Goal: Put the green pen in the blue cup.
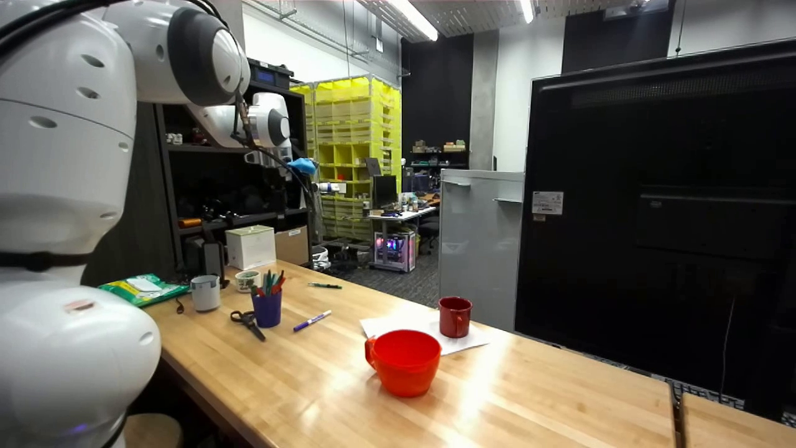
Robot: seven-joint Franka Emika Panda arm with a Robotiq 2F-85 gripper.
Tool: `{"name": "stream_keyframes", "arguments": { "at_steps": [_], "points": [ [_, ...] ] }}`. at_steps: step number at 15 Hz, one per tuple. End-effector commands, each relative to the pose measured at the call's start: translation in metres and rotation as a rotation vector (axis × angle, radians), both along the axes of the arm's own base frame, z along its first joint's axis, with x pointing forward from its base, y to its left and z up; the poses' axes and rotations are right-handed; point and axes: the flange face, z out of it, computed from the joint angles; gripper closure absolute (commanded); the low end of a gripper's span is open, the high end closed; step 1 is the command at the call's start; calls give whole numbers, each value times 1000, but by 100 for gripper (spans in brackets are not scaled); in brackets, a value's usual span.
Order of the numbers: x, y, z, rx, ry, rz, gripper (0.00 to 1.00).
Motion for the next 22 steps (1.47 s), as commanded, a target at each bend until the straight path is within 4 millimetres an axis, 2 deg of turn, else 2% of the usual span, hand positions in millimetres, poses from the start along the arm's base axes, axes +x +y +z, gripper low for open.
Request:
{"name": "stream_keyframes", "arguments": {
  "at_steps": [1,5,6,7,10,14,16,17,18,20,22],
  "points": [
    [-3,2,4,-8,-1,35,0],
    [-10,3,9,-19,-7,73,0],
    [7,-10,5,-20,10,93,0],
    [25,-32,2,-37,7,124,0],
    [61,-85,3,-80,-2,161,0],
    [109,-161,0,-126,-48,-108,0],
    [114,-184,5,-158,-49,-225,0],
    [110,-191,15,-182,-34,-283,0],
    [113,-187,-3,-154,-34,-195,0],
    [114,-196,4,-169,-26,-253,0],
    [113,-194,9,-168,-29,-265,0]
  ]
}}
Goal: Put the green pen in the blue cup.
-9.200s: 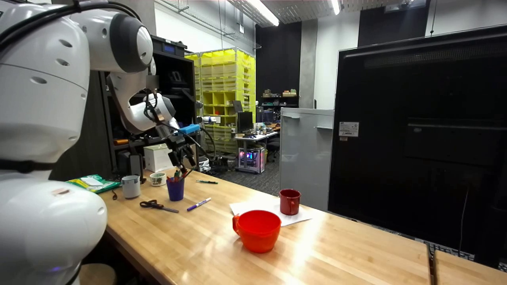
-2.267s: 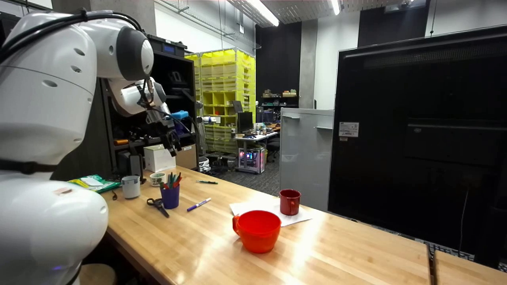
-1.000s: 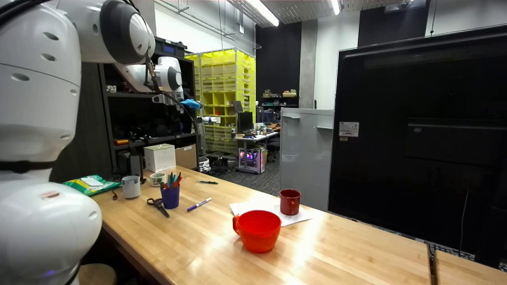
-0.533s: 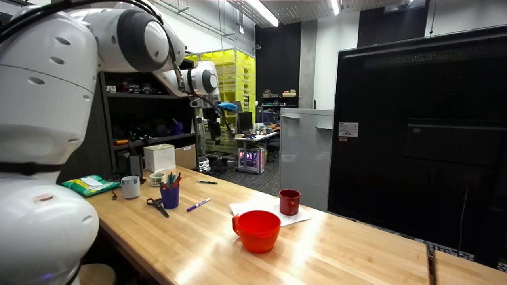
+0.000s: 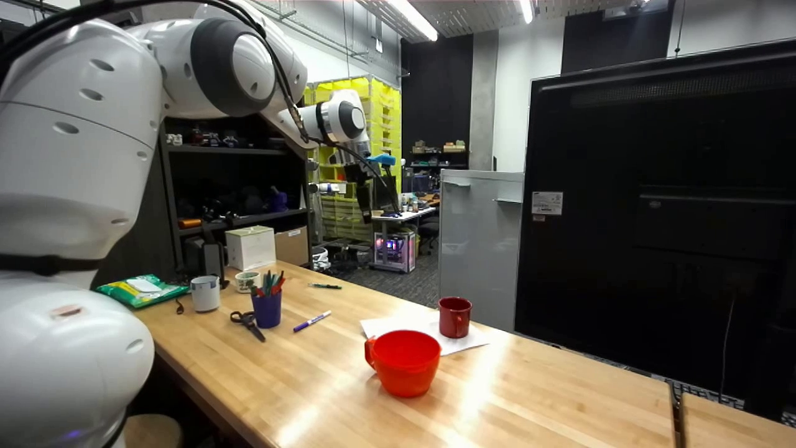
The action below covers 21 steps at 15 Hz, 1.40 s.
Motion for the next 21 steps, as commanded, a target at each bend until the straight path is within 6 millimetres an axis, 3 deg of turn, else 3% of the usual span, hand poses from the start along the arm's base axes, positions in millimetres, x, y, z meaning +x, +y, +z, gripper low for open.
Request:
{"name": "stream_keyframes", "arguments": {
  "at_steps": [1,3,5,11,16,19,20,21],
  "points": [
    [0,2,1,0,1,-1,0],
    [-2,7,-7,35,-7,-57,0],
    [-10,7,-29,70,-30,-203,0],
    [-17,-29,-76,106,-121,-524,0],
    [-30,-66,-73,115,-162,-813,0],
    [-53,-59,-55,179,-162,-918,0],
    [-25,-64,-73,141,-152,-880,0],
    [-32,-62,-68,153,-152,-894,0]
  ]
}}
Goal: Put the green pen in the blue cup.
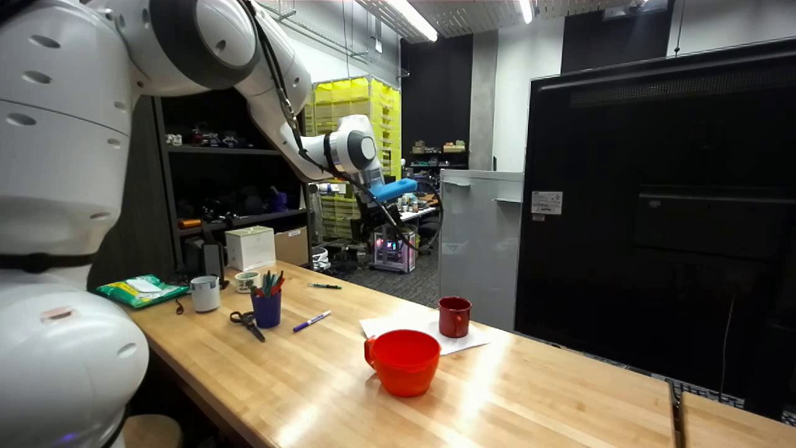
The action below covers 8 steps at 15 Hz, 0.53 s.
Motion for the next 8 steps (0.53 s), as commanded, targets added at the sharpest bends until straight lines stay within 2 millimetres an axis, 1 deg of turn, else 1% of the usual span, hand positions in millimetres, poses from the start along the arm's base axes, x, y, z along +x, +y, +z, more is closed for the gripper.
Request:
{"name": "stream_keyframes", "arguments": {
  "at_steps": [1,2,3,4,8],
  "points": [
    [-5,3,6,6,-4,-6,0],
    [-10,5,11,10,-9,-7,0],
    [-10,12,6,54,-19,-58,0],
    [-11,16,0,103,-18,-146,0],
    [-15,28,-20,196,-39,-354,0]
  ]
}}
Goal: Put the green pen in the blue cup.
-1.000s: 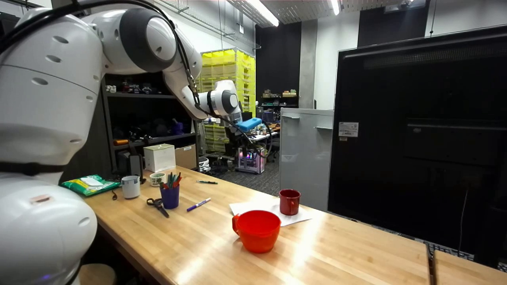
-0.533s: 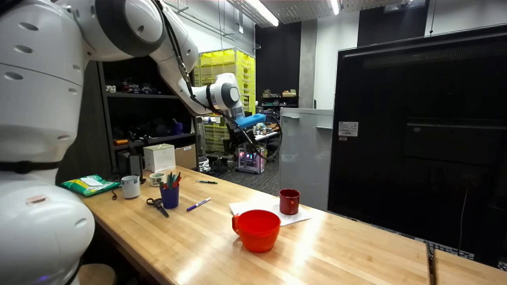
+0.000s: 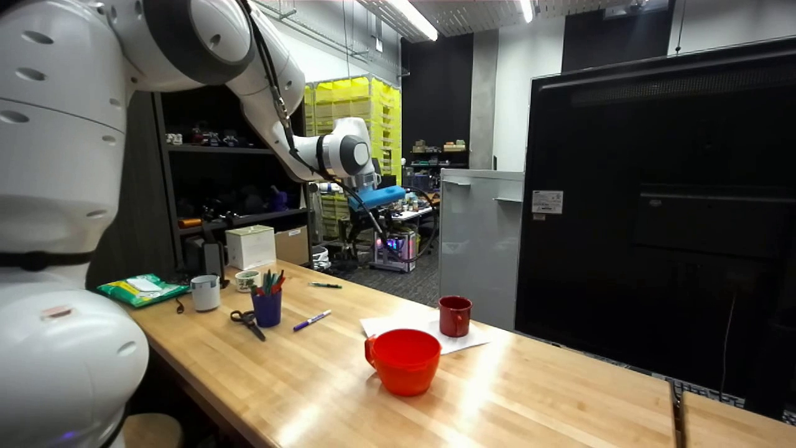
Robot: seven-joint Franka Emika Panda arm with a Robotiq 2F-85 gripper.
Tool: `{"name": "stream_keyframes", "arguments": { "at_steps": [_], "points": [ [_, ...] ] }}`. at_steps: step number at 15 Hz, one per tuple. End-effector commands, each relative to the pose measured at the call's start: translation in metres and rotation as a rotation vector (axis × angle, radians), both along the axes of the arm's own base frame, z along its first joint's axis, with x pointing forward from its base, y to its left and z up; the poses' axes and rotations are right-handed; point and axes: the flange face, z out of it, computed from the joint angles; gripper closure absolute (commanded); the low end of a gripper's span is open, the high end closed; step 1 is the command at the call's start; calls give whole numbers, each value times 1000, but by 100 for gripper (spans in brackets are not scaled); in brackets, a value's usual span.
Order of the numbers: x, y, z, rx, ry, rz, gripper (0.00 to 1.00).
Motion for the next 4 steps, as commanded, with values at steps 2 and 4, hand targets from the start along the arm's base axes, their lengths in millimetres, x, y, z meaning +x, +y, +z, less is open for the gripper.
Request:
{"name": "stream_keyframes", "arguments": {
  "at_steps": [2,4],
  "points": [
    [-9,12,-19,107,-26,-236,0],
    [-4,11,-20,76,-16,-191,0]
  ]
}}
